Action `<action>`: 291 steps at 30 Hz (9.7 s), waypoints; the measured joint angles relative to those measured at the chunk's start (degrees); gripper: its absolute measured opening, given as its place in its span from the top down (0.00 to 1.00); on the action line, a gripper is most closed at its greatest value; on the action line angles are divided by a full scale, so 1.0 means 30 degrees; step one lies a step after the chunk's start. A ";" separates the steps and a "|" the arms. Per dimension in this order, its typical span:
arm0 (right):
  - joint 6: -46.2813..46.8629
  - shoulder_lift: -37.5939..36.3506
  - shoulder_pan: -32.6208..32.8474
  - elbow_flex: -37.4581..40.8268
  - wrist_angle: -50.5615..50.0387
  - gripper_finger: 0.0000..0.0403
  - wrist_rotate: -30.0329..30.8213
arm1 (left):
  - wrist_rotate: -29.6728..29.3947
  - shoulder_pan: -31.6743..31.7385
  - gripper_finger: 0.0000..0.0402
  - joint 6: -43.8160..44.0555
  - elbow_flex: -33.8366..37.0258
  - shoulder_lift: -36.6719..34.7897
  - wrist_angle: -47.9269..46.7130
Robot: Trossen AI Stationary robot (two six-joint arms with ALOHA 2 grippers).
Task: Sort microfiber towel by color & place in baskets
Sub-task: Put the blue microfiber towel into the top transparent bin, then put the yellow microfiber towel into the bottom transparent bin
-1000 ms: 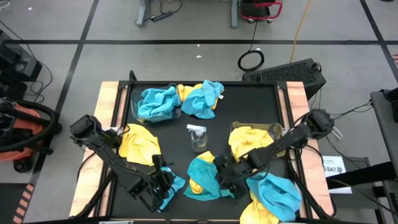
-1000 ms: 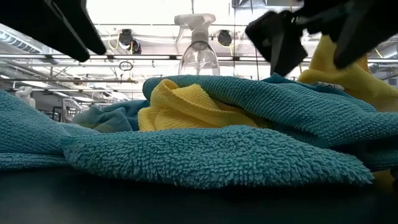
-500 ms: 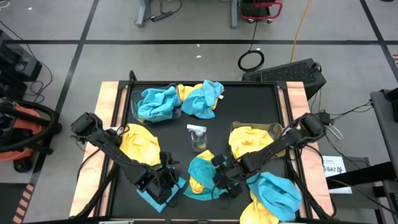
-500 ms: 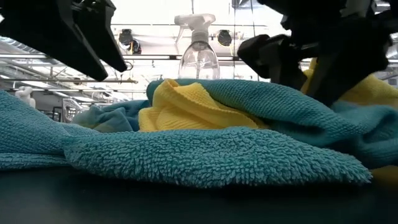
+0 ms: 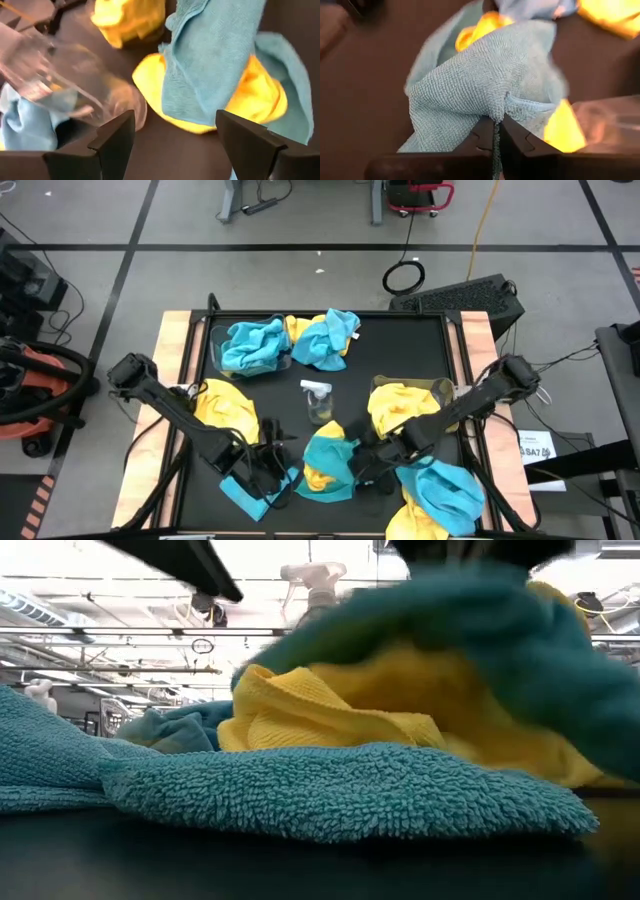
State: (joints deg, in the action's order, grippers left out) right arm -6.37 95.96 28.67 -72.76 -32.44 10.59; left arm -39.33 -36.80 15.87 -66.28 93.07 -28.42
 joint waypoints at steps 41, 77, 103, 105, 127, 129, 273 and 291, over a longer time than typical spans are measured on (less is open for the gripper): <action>-0.8659 -0.5098 -0.0112 -0.4659 0.0530 1.00 0.1864 | 1.3544 0.6616 0.29 -0.7611 -0.0022 -0.2540 1.5010; -0.7481 -0.5604 -0.0970 -0.4665 0.0490 0.39 0.7212 | 1.1350 0.7528 0.97 -1.3497 -0.3961 -0.2720 1.0008; -0.0392 -0.7761 -0.0615 -0.4645 -0.6534 0.24 0.9442 | -0.2903 1.1532 0.97 -1.0781 -0.5224 -0.7014 -0.3251; 0.0022 -0.7772 -0.0488 -0.4645 -0.6929 0.24 0.9449 | -0.2935 1.2481 0.97 -0.9709 -0.5224 -0.7006 -0.4761; 0.2989 -0.7772 0.1677 -0.4645 -0.8599 0.24 0.9448 | 0.2814 2.1949 0.97 -0.5404 0.3170 -0.7006 -0.5269; 0.3123 -0.7772 0.1804 -0.4645 -0.8599 0.24 0.9447 | 0.3634 2.2549 0.97 -0.5401 0.4132 -0.6991 -0.4482; -0.0509 -0.6795 0.1978 -0.4637 -0.4733 0.24 0.9353 | 0.1366 0.4183 0.99 0.8053 -0.5303 -0.5935 -1.5995; -0.7690 -0.5348 -0.0440 -0.4623 -0.0162 0.24 0.9601 | -0.2499 0.4183 0.99 -0.6131 -1.0089 -0.5942 -0.4677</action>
State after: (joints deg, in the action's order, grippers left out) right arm -29.45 79.91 27.35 -86.63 -32.93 39.40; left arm -46.83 -24.25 -2.52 -96.55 75.24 -42.45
